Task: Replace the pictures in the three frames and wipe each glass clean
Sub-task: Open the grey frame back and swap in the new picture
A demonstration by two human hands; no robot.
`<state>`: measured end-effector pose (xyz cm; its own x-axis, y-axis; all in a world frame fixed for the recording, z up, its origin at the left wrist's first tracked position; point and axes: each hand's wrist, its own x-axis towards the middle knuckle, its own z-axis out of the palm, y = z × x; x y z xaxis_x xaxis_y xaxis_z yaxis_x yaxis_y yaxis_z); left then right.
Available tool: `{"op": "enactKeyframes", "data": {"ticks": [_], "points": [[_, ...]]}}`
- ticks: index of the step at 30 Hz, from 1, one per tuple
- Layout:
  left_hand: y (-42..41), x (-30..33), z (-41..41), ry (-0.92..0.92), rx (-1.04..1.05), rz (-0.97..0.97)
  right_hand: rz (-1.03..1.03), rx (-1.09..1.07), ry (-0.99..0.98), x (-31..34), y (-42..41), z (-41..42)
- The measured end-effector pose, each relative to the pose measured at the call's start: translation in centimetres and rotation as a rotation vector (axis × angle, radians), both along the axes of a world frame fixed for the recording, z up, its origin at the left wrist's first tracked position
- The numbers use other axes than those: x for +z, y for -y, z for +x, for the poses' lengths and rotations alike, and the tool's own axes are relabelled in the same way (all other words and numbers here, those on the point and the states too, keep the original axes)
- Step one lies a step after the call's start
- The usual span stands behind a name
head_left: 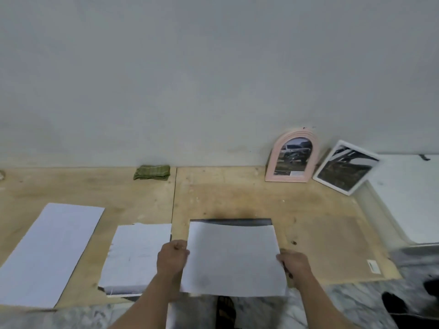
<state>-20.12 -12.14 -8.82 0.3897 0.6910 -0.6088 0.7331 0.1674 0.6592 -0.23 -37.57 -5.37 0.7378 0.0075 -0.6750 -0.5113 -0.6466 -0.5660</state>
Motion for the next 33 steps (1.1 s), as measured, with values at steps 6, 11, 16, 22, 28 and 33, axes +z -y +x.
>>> {"op": "enactKeyframes", "data": {"ticks": [6, 11, 16, 22, 28, 33], "points": [[0.8, -0.7, 3.0, -0.051, 0.073, -0.026, -0.018, 0.054, -0.015, -2.8, 0.5, 3.8], [1.4, -0.8, 4.7, -0.099, 0.064, 0.046, -0.019, 0.095, -0.090, -4.1, -0.4, 6.1], [1.5, -1.0, 5.1, -0.172, 0.054, 0.081, -0.019, 0.134, -0.162, -4.3, -1.3, 6.8], [1.7, -1.0, 5.2, -0.160, 0.063, 0.087, 0.005, 0.156, -0.146, -5.2, -1.2, 6.8], [1.6, -1.7, 4.9, -0.179, 0.070, 0.113, 0.004, 0.203, -0.103, -4.7, -0.8, 6.9], [1.3, -1.8, 5.1, -0.182, 0.060, 0.095, 0.006, 0.224, -0.045, -4.9, -0.4, 7.0]]}}
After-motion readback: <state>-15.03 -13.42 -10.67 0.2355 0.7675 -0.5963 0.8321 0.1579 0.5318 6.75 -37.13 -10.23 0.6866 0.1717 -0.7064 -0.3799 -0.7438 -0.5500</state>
